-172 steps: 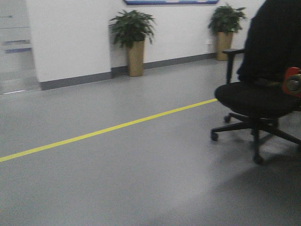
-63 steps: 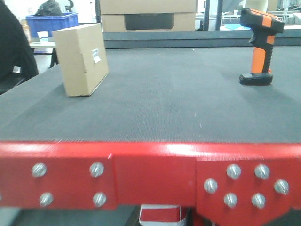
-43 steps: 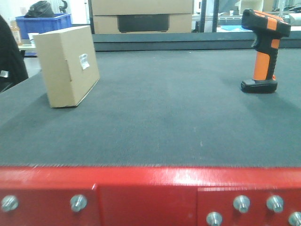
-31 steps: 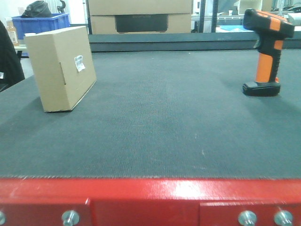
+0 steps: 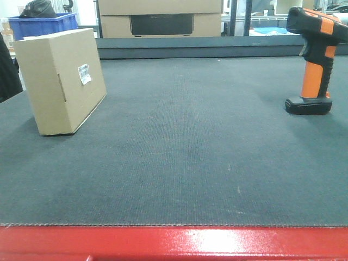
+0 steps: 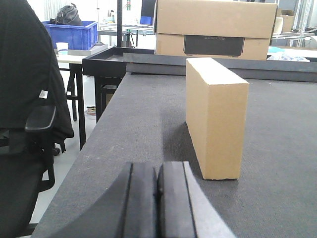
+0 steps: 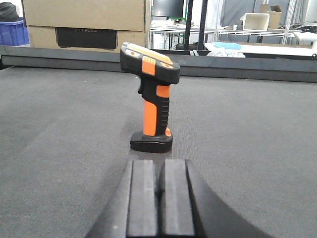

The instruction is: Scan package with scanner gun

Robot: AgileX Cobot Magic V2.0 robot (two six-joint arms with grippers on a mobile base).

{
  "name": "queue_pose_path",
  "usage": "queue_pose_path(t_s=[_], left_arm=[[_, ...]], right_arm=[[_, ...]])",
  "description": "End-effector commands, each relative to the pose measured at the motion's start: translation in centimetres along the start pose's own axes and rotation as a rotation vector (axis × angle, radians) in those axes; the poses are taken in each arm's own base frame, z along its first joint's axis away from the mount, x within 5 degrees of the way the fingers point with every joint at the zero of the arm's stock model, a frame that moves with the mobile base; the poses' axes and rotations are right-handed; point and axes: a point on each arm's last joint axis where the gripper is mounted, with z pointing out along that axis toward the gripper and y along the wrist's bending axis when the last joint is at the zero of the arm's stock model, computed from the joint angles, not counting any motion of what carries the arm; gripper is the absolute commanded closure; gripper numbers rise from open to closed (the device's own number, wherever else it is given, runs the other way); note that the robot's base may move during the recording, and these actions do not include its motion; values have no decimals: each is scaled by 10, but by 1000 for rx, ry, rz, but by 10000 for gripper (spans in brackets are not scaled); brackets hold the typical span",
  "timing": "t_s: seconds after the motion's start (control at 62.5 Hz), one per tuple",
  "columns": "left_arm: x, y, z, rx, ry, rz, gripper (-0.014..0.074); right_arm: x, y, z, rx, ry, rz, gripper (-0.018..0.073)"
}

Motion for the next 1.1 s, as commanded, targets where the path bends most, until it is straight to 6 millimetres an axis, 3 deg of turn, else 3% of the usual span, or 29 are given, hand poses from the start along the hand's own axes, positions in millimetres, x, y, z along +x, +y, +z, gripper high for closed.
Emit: queue_pose_path(t_s=[0.0,0.656,0.832,0.943,1.087], left_arm=[[-3,0,0,-3,-25,-2,707],[-4,0,0,-3,-43,40,707],[-15,-1,-2,10,-168,45,707],[-12,-1,-1,7,-130,-22,707],[-41,-1,-7,3,-131,-41,707]], right_arm=[[-2,0,0,2,-28,-4,721],[-2,0,0,2,-28,-4,721],[-2,0,0,2,-28,-4,721],[-2,0,0,2,-28,-4,721],[-2,0,0,2,-28,-4,721]])
